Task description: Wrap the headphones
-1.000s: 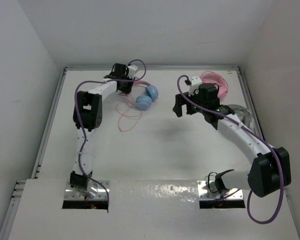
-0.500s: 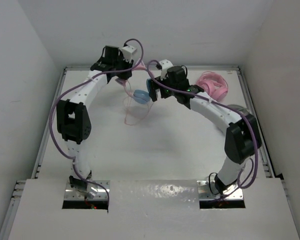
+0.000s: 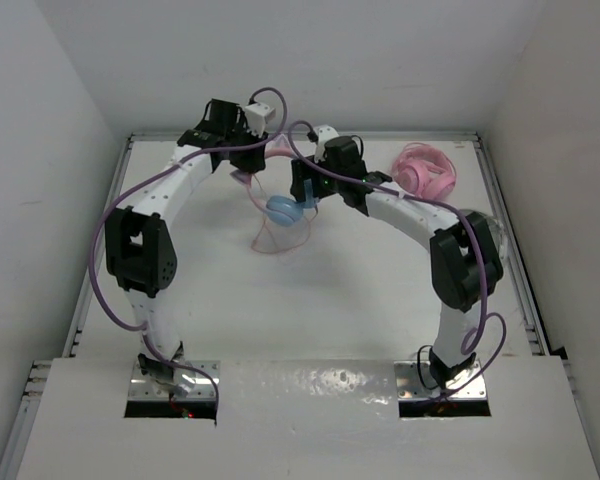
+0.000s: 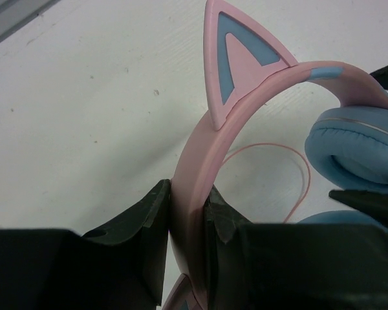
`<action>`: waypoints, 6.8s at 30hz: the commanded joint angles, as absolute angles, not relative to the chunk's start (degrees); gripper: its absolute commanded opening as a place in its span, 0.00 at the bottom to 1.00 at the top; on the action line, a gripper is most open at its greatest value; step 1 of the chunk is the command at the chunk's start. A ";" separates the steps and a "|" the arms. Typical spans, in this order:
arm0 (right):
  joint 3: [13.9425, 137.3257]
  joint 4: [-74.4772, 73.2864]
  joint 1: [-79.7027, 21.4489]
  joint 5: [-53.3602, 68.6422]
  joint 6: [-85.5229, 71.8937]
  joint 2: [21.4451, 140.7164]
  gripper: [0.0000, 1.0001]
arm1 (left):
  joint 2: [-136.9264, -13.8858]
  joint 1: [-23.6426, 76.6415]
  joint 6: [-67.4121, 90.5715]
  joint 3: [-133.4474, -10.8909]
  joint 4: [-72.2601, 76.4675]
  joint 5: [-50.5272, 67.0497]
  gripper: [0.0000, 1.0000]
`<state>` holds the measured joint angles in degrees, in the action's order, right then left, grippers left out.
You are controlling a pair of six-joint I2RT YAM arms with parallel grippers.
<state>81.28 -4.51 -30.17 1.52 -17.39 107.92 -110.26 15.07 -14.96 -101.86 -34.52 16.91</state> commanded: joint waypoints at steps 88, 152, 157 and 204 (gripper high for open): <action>78.39 25.05 -32.34 11.68 -25.20 116.10 0.01 | -96.85 3.69 27.51 -119.28 -39.73 27.77 0.00; 116.64 -17.40 -15.74 7.91 -7.55 105.47 0.00 | -99.93 31.82 -20.75 -115.90 -48.51 32.31 0.00; 108.64 -15.38 -14.24 11.06 -10.98 104.59 0.00 | -100.11 30.50 -18.99 -122.60 -50.10 42.80 0.00; 64.17 35.51 -26.54 26.72 -41.40 112.59 0.10 | -103.27 6.96 38.91 -128.41 -16.27 44.57 0.00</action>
